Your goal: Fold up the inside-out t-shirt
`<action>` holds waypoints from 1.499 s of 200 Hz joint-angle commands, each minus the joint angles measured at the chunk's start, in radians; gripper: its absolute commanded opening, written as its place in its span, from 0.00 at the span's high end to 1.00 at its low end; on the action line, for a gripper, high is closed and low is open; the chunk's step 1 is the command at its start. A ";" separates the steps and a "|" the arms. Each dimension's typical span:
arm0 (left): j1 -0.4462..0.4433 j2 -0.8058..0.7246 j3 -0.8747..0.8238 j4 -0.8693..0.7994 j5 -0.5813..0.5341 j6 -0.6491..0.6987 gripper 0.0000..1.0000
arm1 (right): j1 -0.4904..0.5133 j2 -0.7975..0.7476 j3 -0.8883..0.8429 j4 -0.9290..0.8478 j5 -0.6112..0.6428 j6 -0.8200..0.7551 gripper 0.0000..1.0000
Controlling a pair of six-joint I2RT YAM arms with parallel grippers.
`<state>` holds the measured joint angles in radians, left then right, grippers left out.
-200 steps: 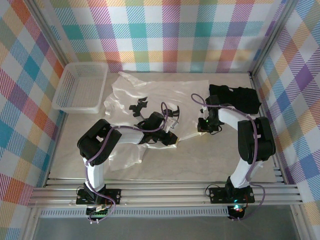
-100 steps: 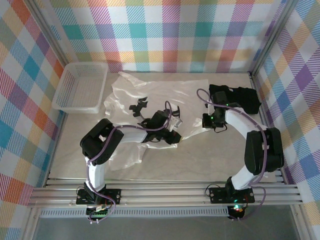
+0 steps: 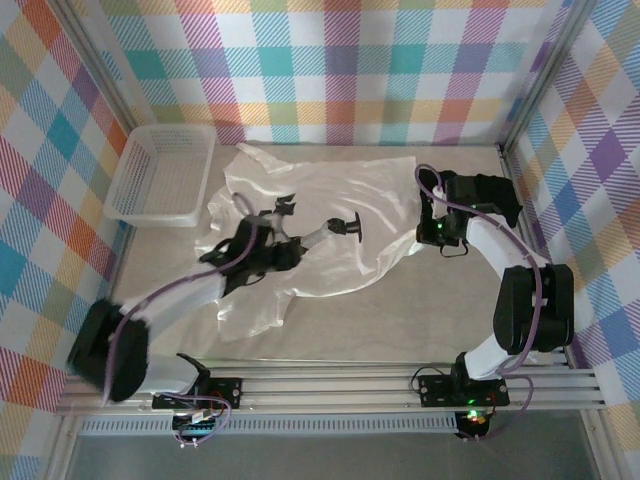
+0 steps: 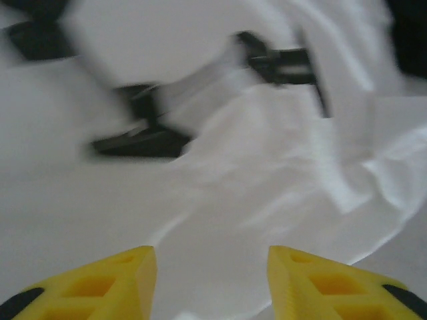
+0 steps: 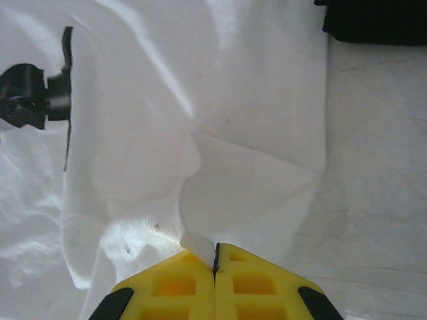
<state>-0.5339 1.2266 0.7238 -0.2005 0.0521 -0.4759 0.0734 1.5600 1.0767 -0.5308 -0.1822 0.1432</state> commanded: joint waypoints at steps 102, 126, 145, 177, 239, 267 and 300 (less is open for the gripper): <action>0.023 -0.352 -0.250 -0.696 -0.328 -0.446 0.36 | 0.006 -0.062 -0.046 0.058 -0.112 0.030 1.00; 0.023 -0.276 -0.253 -0.637 -0.293 -0.417 0.36 | 0.006 -0.071 -0.049 0.063 -0.109 0.030 1.00; 0.023 -0.204 -0.264 -0.580 -0.223 -0.406 0.38 | 0.006 -0.065 -0.046 0.063 -0.109 0.030 1.00; 0.005 -0.215 -0.325 -0.538 -0.203 -0.453 0.48 | 0.006 -0.070 -0.049 0.060 -0.104 0.030 1.00; -0.003 -0.169 -0.371 -0.439 -0.179 -0.458 0.81 | 0.006 -0.088 -0.046 0.044 -0.068 0.025 1.00; -0.001 -0.296 -0.321 -0.483 -0.251 -0.437 0.99 | 0.006 -0.101 -0.047 0.049 -0.049 0.026 1.00; 0.015 -0.425 -0.107 -0.470 -0.401 -0.302 1.00 | -0.017 -0.159 -0.035 0.110 -0.100 0.065 1.00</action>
<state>-0.5278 0.8722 0.4526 -0.7597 -0.2489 -0.8890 0.0727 1.4712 1.0401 -0.4839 -0.2451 0.1757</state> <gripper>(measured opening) 0.052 0.064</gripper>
